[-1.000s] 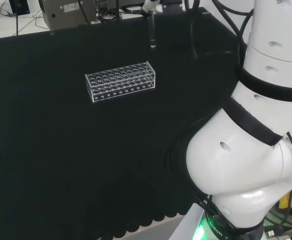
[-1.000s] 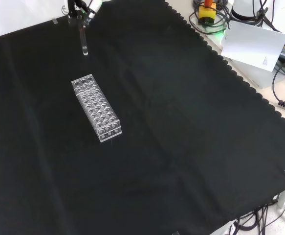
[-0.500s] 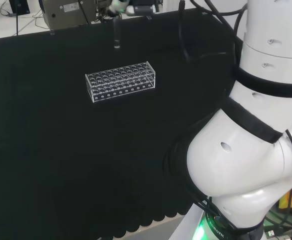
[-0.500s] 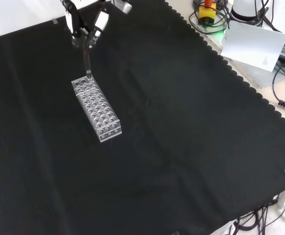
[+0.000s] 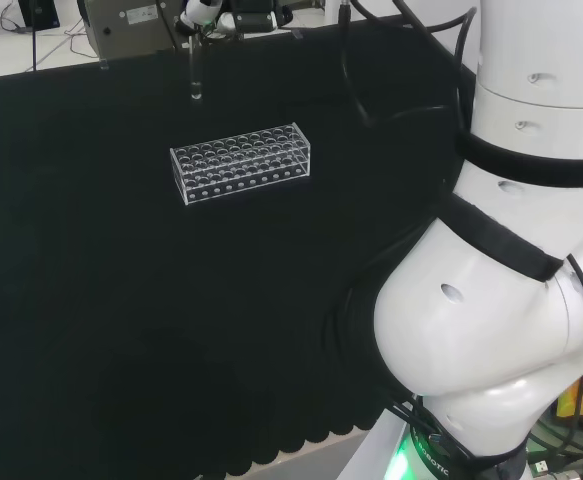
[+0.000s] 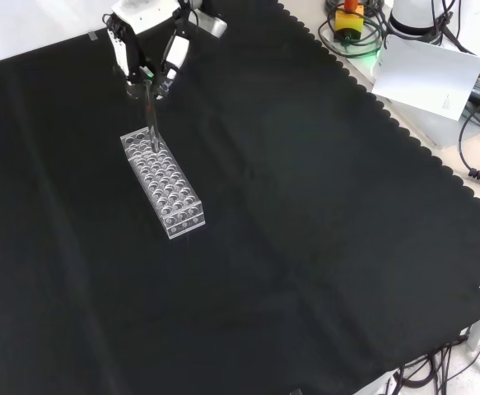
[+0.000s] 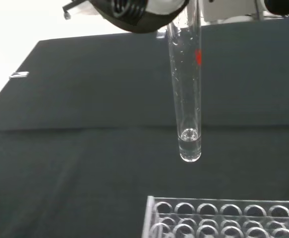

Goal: Shake the test tube.

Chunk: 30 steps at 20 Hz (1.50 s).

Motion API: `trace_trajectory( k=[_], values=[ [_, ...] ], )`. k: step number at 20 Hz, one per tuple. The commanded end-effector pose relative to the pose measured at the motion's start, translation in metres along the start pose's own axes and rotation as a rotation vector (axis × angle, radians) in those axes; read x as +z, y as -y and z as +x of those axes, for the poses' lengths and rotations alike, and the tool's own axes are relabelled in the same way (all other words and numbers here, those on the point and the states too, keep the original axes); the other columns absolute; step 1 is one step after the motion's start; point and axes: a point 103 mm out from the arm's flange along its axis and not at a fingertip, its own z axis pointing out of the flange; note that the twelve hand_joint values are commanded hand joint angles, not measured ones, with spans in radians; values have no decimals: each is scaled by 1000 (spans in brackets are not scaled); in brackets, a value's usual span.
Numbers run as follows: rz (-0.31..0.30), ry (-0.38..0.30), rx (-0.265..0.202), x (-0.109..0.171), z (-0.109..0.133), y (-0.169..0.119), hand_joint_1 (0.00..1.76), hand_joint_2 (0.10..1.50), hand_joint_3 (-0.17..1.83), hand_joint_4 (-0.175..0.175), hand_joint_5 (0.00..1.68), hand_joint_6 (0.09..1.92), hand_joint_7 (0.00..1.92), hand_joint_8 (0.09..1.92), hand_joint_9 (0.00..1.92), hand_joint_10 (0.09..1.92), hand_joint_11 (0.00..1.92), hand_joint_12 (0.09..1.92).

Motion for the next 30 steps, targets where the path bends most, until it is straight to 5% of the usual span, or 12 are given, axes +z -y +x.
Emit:
trace_trajectory(
  k=[1,8,16,20,30],
  values=[
    [15,47,105,-1,-43,11,1326,1046,-175,-175,1410,87,1408,579,1780,109,1543,736],
    [-7,93,277,-15,-122,42,1326,1046,-175,-175,1410,87,1408,579,1780,106,1543,737],
    [-13,154,369,-35,-173,61,1326,1046,-175,-175,1410,87,1407,582,1782,103,1542,736],
    [-14,142,353,-33,-165,54,1326,1047,-175,-175,1410,87,1406,585,1782,102,1542,736],
    [13,81,217,0,-101,23,1326,1047,-175,-175,1409,87,1404,586,1783,99,1541,736]
  ],
)
